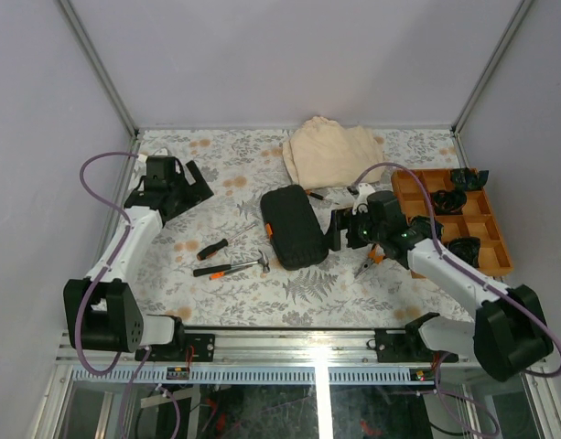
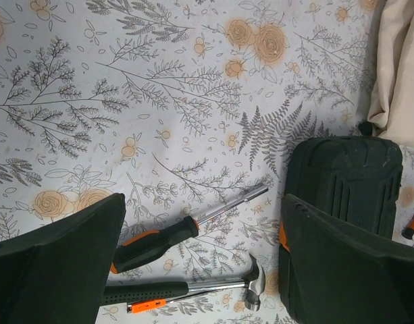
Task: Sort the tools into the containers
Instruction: Move the storage box to the center of the board.
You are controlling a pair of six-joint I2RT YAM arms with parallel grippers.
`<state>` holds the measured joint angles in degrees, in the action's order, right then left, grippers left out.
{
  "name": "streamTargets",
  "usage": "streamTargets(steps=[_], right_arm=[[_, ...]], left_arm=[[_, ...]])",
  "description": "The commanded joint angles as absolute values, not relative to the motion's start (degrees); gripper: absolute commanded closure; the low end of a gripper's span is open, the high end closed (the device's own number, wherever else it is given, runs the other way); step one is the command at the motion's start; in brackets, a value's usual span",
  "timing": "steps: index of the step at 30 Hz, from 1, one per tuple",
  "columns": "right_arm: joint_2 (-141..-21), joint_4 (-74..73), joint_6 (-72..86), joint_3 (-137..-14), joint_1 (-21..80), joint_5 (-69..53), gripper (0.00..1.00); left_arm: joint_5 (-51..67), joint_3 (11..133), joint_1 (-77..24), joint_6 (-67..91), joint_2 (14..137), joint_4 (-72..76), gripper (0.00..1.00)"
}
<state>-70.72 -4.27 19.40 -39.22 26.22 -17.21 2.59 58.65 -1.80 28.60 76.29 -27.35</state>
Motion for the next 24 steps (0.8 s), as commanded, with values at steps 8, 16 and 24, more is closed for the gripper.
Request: streamTargets(steps=[8, 16, 24], right_arm=[[-70.6, -7.9, 19.1, -53.7, 26.5, -2.1, 0.01], [-83.9, -9.1, 16.1, -63.4, 26.3, -8.1, 0.04], [-96.3, -6.2, 19.1, -66.9, 26.3, -15.9, 0.13]], left_arm=[[1.3, 58.2, -1.0, 31.0, 71.3, -23.9, 0.02], [1.8, 58.7, -0.8, 31.8, 69.6, -23.9, 0.01], [-0.6, 59.3, -0.8, 29.6, 68.4, -25.6, 0.0]])
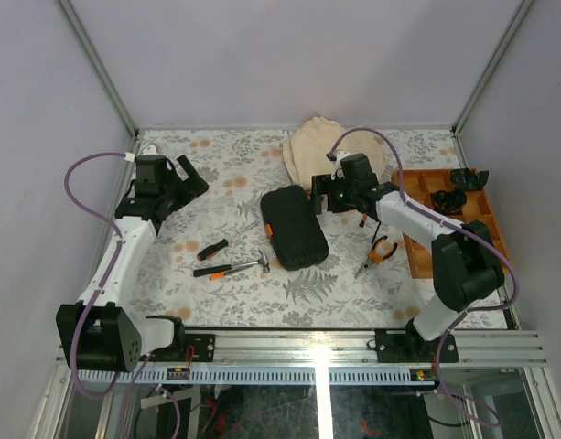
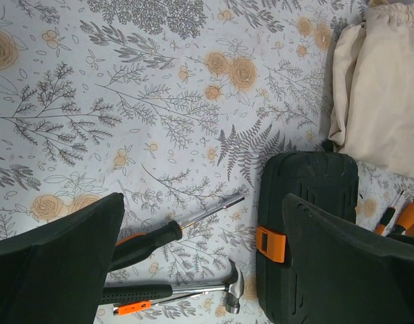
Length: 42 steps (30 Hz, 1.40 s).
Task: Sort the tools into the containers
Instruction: Move the storage box to the center of the board.
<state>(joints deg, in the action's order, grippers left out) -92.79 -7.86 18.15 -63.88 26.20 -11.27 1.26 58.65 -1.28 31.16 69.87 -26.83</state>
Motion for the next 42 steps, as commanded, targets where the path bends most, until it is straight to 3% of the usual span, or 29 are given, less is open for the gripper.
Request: streamTargets(steps=[1, 6, 15, 28, 42], right_arm=[[-97.4, -5.8, 19.3, -66.9, 26.4, -16.5, 0.15], [-100.9, -4.7, 19.4, -67.4, 26.3, -19.2, 0.27], [-103.5, -3.7, 19.7, -67.0, 26.3, -20.1, 0.39], [-104.0, -2.0, 19.1, -61.9, 26.3, -22.1, 0.43], [-100.0, 2.1, 19.0, -56.3, 26.3, -28.5, 0.32]], left_arm=[[-1.0, 59.3, -0.8, 29.5, 68.2, -25.7, 0.0], [-1.8, 59.2, -0.8, 29.4, 68.1, -26.1, 0.0], [-2.7, 59.6, -0.8, 29.7, 68.8, -27.0, 0.0], [-1.3, 59.6, 0.6, 30.6, 69.0, -26.4, 0.0], [1.9, 57.6, 2.2, 31.2, 68.2, -23.6, 0.0]])
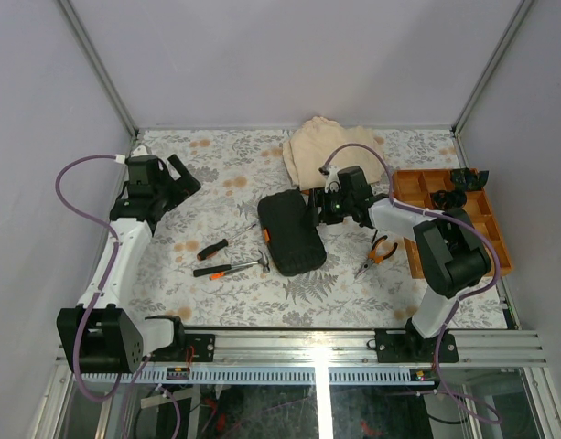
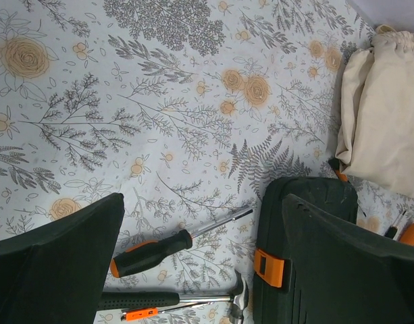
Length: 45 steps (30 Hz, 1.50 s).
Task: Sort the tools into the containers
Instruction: Move the storage box to the center of the board.
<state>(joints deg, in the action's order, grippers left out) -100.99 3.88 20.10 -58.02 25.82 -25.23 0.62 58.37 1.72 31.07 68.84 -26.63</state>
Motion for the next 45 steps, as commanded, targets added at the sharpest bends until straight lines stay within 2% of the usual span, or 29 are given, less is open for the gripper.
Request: streamTargets(steps=[1, 4, 9, 14, 26, 45], right_arm=[[-100.3, 2.2, 18.8, -56.4, 26.3, -28.8, 0.3], [-101.1, 2.2, 18.8, -56.6, 26.3, -29.1, 0.27], [-102.3, 0.7, 18.4, -57.5, 26.3, -27.5, 0.26], [-101.7, 1.6, 18.9, -57.0, 26.3, -28.0, 0.19], [-92.7, 7.4, 22.7, -56.5, 26.3, -27.0, 0.21], [-102.3, 7.0, 23.2, -61.3, 26.3, -28.4, 0.24]], left_arm=[[2.0, 57.6, 2.1, 31.3, 68.3, -23.6, 0.0], [2.4, 57.6, 2.2, 31.4, 68.5, -23.5, 0.0], [2.7, 57.6, 2.2, 31.2, 68.5, -23.4, 0.01], [3.8, 57.4, 2.3, 31.3, 68.6, -23.1, 0.01], [5.0, 57.2, 2.3, 31.3, 68.1, -22.4, 0.03], [6.4, 57.0, 2.3, 31.0, 68.3, -22.0, 0.03]])
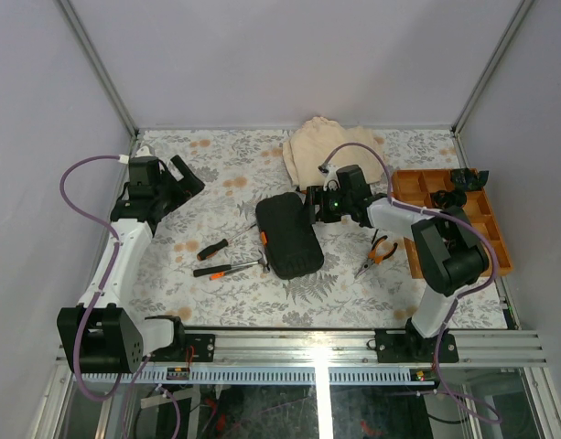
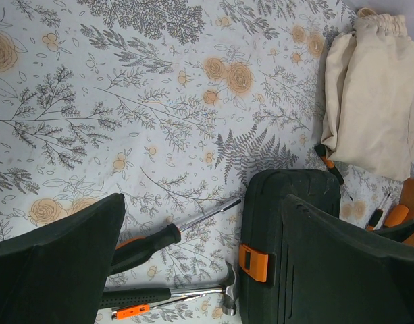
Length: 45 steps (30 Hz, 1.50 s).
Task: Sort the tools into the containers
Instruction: Move the storage box to the center of the board.
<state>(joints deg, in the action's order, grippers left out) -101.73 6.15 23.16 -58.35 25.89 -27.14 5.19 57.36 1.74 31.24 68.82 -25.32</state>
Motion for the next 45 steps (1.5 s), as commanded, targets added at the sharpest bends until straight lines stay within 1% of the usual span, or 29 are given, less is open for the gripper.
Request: streamTargets(steps=[1, 9, 11, 17, 20, 23, 25, 27, 29, 30, 33, 36, 40, 45], right_arm=[[-102.6, 7.0, 23.2, -61.3, 26.4, -28.4, 0.24], [-104.7, 7.0, 23.1, -60.4, 26.3, -28.1, 0.27], [-105.0, 6.9, 23.1, -60.0, 26.3, -27.6, 0.29], [-103.6, 6.4, 23.8, -56.5, 26.3, -24.9, 0.42], [-102.3, 7.5, 25.7, -53.2, 26.3, -23.6, 0.46], [-101.4, 9.2, 27.3, -49.7, 26.3, -23.4, 0.48], [-100.7, 10.0, 27.9, -47.9, 26.4, -23.3, 0.48], [-99.4, 9.9, 27.9, -46.3, 26.2, -22.2, 0.48], [-97.7, 9.2, 27.8, -44.8, 26.1, -20.7, 0.49], [-96.9, 8.8, 27.7, -44.1, 25.8, -20.1, 0.49], [-95.5, 7.9, 27.5, -41.9, 24.2, -19.0, 0.49], [-92.8, 8.6, 28.4, -38.9, 22.2, -19.6, 0.5], [-91.3, 10.5, 30.2, -36.1, 20.2, -20.9, 0.5], [-90.1, 12.2, 32.1, -33.8, 19.1, -20.9, 0.5]], left_arm=[[6.5, 57.0, 2.4, 31.0, 68.4, -21.9, 0.03], [7.4, 57.0, 2.4, 30.7, 68.6, -21.9, 0.03], [8.0, 56.7, 2.5, 30.6, 68.7, -21.8, 0.0], [9.9, 56.4, 2.4, 33.4, 70.3, -22.4, 0.0], [14.6, 54.6, 2.4, 36.0, 70.7, -22.2, 0.0], [18.2, 52.4, 2.4, 37.0, 70.0, -20.8, 0.0], [19.6, 50.8, 2.5, 37.4, 68.2, -19.4, 0.05], [20.5, 49.4, 2.4, 38.0, 66.2, -18.0, 0.08], [19.8, 47.2, 2.4, 39.0, 63.9, -16.9, 0.02], [19.2, 46.2, 2.3, 39.1, 62.3, -16.1, 0.0], [17.9, 44.8, 2.0, 39.9, 60.3, -16.3, 0.0], [18.5, 44.7, -0.1, 40.4, 61.1, -17.8, 0.0], [14.8, 42.3, -5.4, 40.9, 60.8, -15.9, 0.0], [11.2, 39.6, -14.5, 45.4, 59.7, -11.1, 0.0]])
